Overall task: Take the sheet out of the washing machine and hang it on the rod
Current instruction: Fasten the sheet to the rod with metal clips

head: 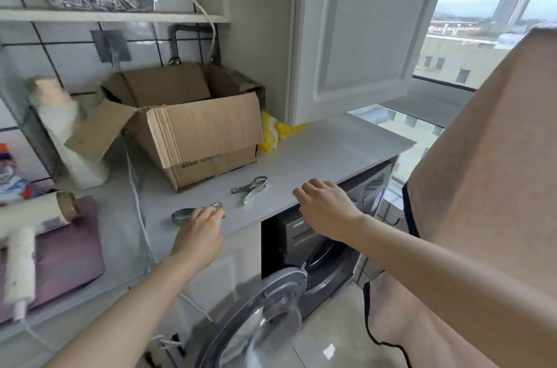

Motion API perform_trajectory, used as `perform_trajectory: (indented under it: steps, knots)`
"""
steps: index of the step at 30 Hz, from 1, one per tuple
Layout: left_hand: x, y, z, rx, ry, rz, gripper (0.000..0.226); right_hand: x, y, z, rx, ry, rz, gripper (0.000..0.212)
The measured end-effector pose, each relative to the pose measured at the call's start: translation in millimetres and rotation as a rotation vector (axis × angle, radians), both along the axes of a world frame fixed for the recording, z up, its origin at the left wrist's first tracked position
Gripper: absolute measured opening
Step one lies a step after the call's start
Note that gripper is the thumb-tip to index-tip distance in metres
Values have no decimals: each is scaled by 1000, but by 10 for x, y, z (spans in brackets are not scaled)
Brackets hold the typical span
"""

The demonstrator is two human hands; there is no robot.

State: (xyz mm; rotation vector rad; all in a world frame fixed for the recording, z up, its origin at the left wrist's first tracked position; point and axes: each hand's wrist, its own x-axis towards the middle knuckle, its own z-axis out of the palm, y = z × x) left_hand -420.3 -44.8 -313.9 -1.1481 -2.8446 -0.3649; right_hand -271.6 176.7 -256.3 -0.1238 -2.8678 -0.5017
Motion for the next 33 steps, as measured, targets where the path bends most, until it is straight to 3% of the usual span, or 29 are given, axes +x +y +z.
perform_trajectory:
  steps: [9, 19, 27, 30, 33]
  knots:
    - [-547, -214, -235, -127, 13, 16, 66, -991, -232, -385, -49, -127, 205, 41]
    - [-807, 92, -320, -159, -84, -4, 76, -1754, -119, -603, -109, -291, 238, 80]
    - [-884, 182, -265, -81, -84, -41, 65, -1924, -52, -751, -59, -300, 279, 74]
    - [-894, 177, -188, -94, -93, -44, 68, -1853, 1, -699, 9, -271, 290, 62]
    - [-905, 176, -46, -64, -103, -41, 73, -1735, 65, -598, -38, -230, 294, 64]
